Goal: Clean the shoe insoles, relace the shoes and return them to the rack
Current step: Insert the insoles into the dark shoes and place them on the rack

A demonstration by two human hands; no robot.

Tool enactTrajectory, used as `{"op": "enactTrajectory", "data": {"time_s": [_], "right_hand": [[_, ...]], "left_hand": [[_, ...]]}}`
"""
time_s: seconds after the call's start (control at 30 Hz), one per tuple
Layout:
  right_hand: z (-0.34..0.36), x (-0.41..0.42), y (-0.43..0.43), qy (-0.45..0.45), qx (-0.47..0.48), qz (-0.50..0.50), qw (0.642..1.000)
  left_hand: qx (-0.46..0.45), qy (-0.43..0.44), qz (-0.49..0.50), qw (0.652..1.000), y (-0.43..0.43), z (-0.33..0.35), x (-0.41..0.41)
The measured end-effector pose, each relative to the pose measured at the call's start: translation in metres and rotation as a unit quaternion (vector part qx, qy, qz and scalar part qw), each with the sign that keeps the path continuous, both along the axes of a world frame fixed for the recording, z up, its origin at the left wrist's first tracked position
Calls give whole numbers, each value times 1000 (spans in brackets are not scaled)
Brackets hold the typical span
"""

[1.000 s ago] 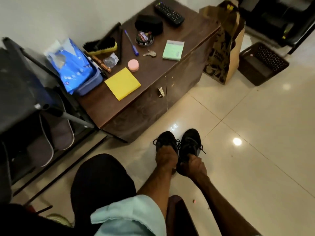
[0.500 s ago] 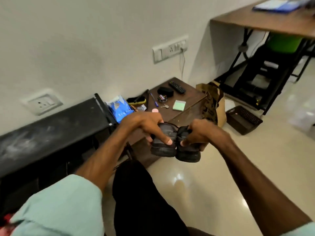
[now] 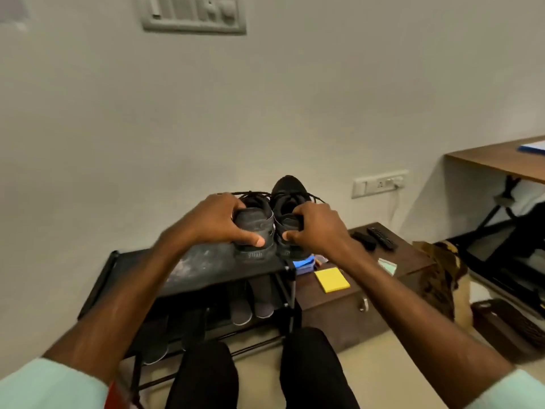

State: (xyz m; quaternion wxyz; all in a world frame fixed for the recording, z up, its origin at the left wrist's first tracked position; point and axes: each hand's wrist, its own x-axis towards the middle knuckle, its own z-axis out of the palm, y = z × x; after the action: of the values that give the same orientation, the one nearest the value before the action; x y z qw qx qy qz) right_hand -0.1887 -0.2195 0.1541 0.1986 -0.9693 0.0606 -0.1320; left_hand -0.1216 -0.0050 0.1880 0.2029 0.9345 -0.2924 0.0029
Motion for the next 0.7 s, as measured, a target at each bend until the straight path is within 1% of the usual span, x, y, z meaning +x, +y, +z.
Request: {"op": "enactTrajectory", "data": {"time_s": [0.1, 0.17, 0.27, 0.4, 0.53, 0.7], "right_hand": [[-39, 39, 22, -5, 21, 24, 999], [-68, 55, 27, 6, 40, 32, 999], [-107, 77, 31, 45, 57, 40, 997], [-142, 98, 37, 76, 56, 45, 995], [-162, 117, 44, 71, 47, 37, 996], [-161, 130, 45, 48, 58, 32, 997]], "left_hand": [[-37, -15, 62, 997, 27, -47, 19], [-32, -19, 94, 995, 34, -78, 31], [-17, 0, 134, 991, 38, -122, 51], [-45, 16, 177, 983, 34, -171, 70], [-57, 15, 189, 980, 27, -192, 77], [-65, 17, 201, 977, 26, -194, 85]]}}
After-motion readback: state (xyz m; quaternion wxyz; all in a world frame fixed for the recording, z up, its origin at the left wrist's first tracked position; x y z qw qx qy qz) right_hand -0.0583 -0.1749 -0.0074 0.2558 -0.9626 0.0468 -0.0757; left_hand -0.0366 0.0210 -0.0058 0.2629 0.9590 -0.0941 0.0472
